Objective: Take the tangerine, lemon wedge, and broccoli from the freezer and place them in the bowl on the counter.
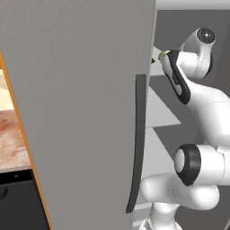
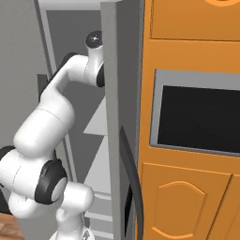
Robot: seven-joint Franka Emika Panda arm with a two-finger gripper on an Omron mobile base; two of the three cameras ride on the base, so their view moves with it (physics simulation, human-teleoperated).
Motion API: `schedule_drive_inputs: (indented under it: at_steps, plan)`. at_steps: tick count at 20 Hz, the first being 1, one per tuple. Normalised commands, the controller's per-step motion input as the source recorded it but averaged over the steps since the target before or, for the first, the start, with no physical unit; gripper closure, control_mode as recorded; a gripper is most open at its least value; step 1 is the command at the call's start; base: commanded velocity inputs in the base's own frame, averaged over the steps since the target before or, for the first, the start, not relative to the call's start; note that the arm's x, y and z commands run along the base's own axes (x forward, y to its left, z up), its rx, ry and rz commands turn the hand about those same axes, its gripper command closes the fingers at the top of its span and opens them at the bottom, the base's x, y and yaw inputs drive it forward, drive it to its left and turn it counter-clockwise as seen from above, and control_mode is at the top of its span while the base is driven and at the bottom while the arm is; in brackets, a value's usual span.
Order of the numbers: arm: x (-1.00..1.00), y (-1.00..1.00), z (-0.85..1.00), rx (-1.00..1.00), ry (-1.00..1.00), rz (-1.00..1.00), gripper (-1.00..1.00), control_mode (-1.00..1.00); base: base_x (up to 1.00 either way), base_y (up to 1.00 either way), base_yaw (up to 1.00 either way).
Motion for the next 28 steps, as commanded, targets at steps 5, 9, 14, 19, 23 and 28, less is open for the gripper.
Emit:
schedule_drive_inputs:
  at_steps: [5,9,14,19,23,28]
  plan:
    - [0.37,0.0,-0.14,0.0,0.0,-0.03,-1.0,-1.0,0.0,0.0,0.0]
    - [0.34,0.0,-0.04,0.0,0.0,-0.04,-1.0,-1.0,0.0,0.0,0.0]
    - [0.36,-0.03,0.0,0.0,0.0,-0.01,-1.0,-1.0,0.0,0.0,0.0]
    - [0.14,-0.12,-0.02,0.0,0.0,0.0,-1.0,-1.0,0.0,0.0,0.0]
    - [0.0,-0.01,-0.07,0.0,0.0,0.0,1.0,-1.0,0.0,0.0,0.0]
    - [0.0,0.0,-0.1,0.0,0.0,0.0,1.0,-1.0,0.0,0.0,0.0]
